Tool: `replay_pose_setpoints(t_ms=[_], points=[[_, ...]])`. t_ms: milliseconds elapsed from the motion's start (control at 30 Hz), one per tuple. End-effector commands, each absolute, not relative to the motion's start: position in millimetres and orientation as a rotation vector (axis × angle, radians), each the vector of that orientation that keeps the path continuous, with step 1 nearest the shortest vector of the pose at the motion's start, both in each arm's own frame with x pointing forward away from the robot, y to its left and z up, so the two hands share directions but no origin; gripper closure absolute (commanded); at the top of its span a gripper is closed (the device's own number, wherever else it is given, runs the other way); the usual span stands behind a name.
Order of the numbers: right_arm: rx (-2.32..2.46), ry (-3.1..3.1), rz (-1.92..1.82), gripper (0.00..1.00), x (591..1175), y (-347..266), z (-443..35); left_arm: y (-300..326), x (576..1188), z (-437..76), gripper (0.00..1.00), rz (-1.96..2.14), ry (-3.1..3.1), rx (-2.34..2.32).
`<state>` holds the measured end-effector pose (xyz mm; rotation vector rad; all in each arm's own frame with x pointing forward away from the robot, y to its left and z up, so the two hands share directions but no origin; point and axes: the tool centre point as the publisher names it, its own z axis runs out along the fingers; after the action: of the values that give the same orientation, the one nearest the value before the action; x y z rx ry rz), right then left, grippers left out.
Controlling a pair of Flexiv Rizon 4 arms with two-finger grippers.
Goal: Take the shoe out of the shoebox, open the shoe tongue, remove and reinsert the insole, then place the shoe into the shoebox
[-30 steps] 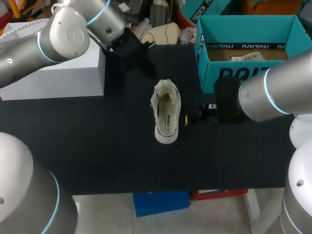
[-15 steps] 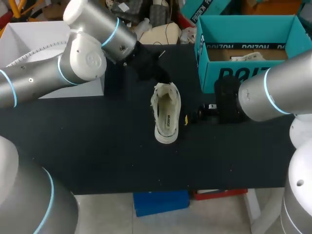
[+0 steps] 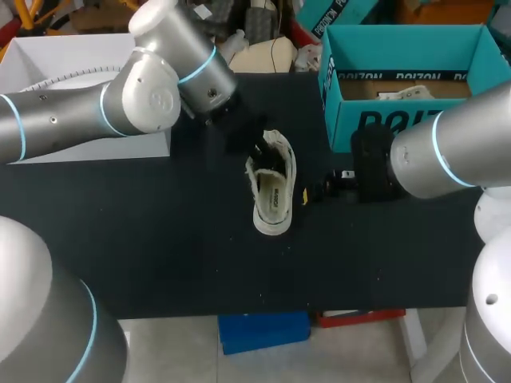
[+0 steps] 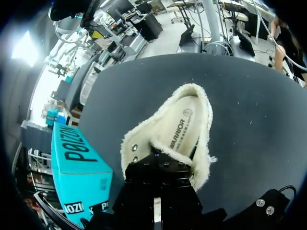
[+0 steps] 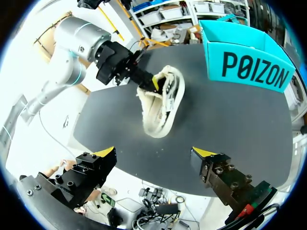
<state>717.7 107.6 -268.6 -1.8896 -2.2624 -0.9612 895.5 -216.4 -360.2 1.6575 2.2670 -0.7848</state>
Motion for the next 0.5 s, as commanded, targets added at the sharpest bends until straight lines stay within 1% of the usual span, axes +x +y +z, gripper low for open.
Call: replay_pose_setpoints(t_ms=[33,200,500], points=[[-1.895,-2.264,-0.960,0.00,717,110,-269,-218,889,-373,1.00,-0.780,2.266,1.655],[-1.895,-2.264,-0.960,0.00,717,110,-269,-216,886,-372,1.00,-0.775,2.270,1.675],[-1.895,-2.264,-0.960,0.00,717,110,-269,-195,892,-309,1.00,-0.703,2.185,1.664]])
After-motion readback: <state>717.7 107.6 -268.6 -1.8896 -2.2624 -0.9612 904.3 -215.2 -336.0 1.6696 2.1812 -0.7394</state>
